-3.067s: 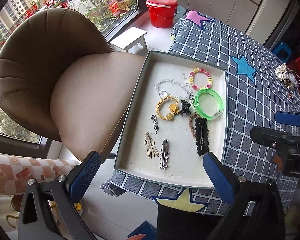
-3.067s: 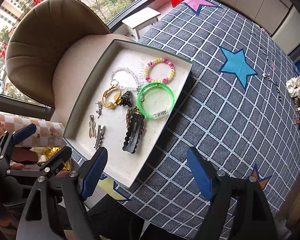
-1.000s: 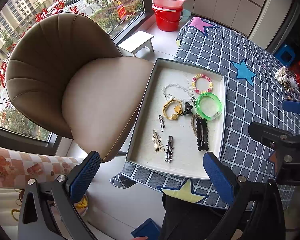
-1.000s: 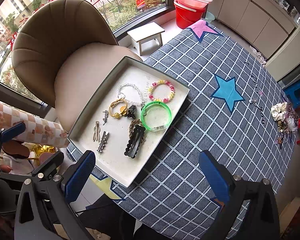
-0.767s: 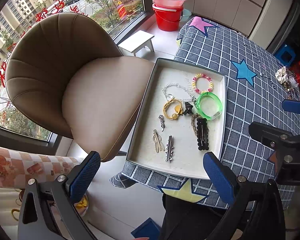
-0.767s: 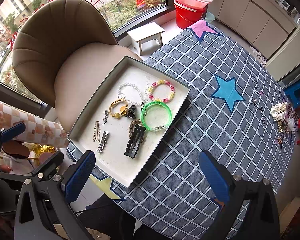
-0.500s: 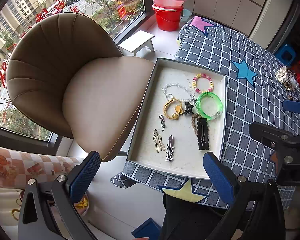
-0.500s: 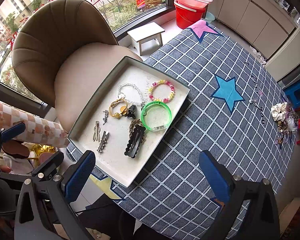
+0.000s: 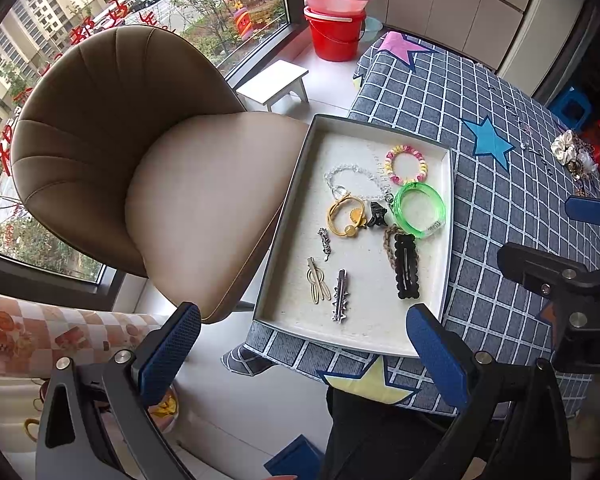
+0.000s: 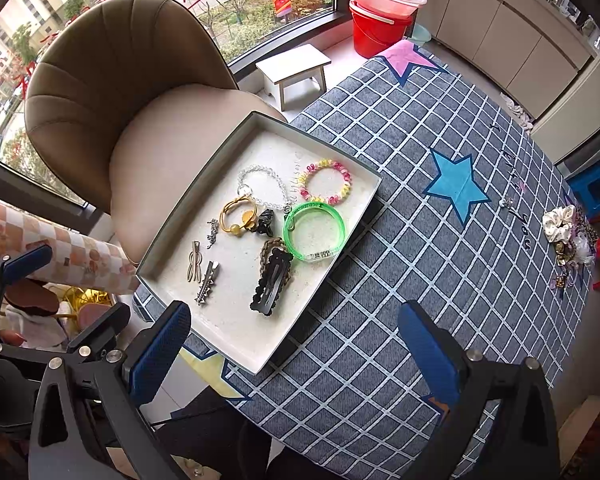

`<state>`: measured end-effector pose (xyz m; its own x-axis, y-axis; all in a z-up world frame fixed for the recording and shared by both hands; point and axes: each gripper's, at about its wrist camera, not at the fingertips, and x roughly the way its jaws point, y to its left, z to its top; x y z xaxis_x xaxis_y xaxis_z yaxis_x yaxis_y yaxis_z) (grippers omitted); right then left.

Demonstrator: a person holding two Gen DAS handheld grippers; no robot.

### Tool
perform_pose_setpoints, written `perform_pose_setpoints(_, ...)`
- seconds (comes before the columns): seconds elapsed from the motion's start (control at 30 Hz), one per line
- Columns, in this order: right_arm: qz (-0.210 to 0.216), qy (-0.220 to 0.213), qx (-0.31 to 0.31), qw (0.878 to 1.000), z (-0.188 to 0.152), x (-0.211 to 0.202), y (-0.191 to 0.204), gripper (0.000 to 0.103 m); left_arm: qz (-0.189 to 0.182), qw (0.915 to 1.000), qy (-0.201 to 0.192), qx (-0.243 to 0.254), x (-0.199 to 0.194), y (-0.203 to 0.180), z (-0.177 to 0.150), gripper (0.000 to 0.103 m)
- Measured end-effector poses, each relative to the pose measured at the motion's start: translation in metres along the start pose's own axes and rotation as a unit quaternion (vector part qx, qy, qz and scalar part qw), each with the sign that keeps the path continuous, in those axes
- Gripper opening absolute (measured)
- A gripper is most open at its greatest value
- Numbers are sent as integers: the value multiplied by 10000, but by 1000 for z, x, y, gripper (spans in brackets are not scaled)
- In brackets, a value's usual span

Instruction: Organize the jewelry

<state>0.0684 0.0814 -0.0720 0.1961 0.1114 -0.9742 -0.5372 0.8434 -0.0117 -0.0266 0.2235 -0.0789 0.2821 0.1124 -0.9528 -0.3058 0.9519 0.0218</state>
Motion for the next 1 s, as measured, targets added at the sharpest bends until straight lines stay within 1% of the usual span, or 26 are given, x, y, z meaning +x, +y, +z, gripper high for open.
perform_pose_setpoints(0.4, -9, 5, 12, 10000, 0, 1, 2, 103, -27, 10000, 19, 37, 0, -3, 0, 103)
perform_pose_setpoints(0.63, -17, 7, 16, 10000, -1, 1, 3, 103, -27, 10000, -55, 40, -2, -4, -1, 103)
perform_pose_setpoints(1.0, 2, -4, 23, 10000, 0, 1, 4, 103, 86, 10000, -39, 20, -1, -3, -2, 103)
